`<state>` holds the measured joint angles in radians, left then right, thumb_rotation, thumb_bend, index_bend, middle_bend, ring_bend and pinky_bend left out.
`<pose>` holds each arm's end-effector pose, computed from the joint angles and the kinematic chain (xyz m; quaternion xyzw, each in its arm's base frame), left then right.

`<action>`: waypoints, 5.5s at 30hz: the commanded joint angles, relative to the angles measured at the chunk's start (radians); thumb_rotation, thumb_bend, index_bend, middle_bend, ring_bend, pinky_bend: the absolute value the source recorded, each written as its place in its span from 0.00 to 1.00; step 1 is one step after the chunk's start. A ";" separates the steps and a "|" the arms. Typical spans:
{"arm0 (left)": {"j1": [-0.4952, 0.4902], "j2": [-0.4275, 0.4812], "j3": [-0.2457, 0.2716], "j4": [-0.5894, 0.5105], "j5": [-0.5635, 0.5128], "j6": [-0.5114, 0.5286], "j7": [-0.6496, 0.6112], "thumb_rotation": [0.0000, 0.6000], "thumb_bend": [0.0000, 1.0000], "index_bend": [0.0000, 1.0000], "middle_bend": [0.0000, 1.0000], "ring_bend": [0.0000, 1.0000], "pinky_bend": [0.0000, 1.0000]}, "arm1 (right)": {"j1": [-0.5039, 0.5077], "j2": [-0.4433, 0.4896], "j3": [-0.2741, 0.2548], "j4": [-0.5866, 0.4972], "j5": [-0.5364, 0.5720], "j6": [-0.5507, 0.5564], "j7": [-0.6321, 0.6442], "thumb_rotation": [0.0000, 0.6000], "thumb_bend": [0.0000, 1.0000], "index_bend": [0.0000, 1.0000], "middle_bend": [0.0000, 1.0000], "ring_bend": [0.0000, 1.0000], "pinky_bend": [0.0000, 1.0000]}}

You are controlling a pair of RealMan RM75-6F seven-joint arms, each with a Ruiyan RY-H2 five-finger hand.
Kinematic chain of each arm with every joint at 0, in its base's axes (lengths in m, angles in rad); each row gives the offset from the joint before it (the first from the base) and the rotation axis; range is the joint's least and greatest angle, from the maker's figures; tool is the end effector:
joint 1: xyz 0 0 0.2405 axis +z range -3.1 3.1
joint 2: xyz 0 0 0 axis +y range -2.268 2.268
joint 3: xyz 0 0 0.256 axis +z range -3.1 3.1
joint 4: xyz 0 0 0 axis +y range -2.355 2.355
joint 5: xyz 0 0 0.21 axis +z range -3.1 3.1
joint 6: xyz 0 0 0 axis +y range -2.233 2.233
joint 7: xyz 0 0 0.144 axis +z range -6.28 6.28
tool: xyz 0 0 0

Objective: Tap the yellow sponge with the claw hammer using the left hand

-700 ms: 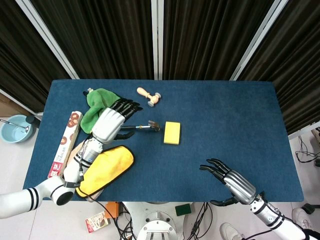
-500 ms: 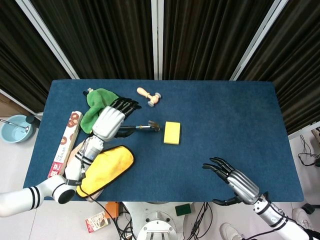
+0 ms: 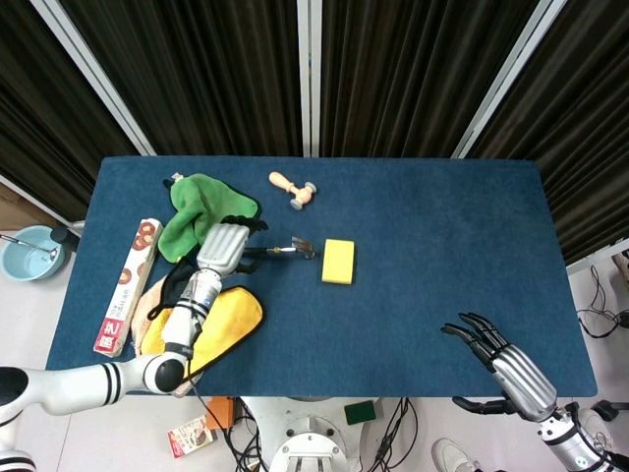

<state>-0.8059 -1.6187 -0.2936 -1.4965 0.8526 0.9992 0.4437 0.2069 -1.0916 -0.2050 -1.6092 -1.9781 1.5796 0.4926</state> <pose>-0.1171 0.3656 -0.0191 -0.6799 -0.4457 -0.3885 0.4338 -0.2512 -0.1421 0.1254 0.6691 -0.4647 0.5194 0.2579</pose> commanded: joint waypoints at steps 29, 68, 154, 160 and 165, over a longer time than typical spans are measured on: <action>-0.211 -0.298 -0.065 0.335 -0.348 -0.038 0.237 1.00 0.40 0.37 0.34 0.23 0.27 | -0.022 -0.024 0.002 0.077 0.062 0.016 0.082 1.00 0.13 0.07 0.15 0.00 0.00; -0.213 -0.308 -0.048 0.376 -0.318 -0.050 0.220 1.00 0.67 0.57 0.53 0.40 0.38 | -0.027 -0.030 0.007 0.098 0.085 0.013 0.117 1.00 0.13 0.07 0.15 0.00 0.00; -0.162 -0.451 0.076 0.773 0.486 -0.068 -0.583 1.00 1.00 0.89 0.88 0.89 0.92 | -0.044 -0.012 0.019 0.051 0.115 -0.012 0.080 1.00 0.13 0.07 0.16 0.00 0.00; -0.164 -0.455 0.070 0.793 0.519 -0.010 -0.630 1.00 1.00 0.89 0.88 0.89 0.92 | -0.053 -0.006 0.021 0.047 0.113 0.007 0.075 1.00 0.13 0.07 0.16 0.00 0.00; -0.142 -0.376 0.041 0.670 0.543 0.089 -0.677 1.00 1.00 0.89 0.88 0.89 0.92 | -0.060 -0.003 0.025 0.048 0.104 0.026 0.071 1.00 0.13 0.07 0.16 0.00 0.00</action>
<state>-0.9614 -2.0380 -0.2357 -0.7644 1.3808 1.0408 -0.2055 0.1480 -1.0949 -0.1805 -1.5618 -1.8730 1.6052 0.5641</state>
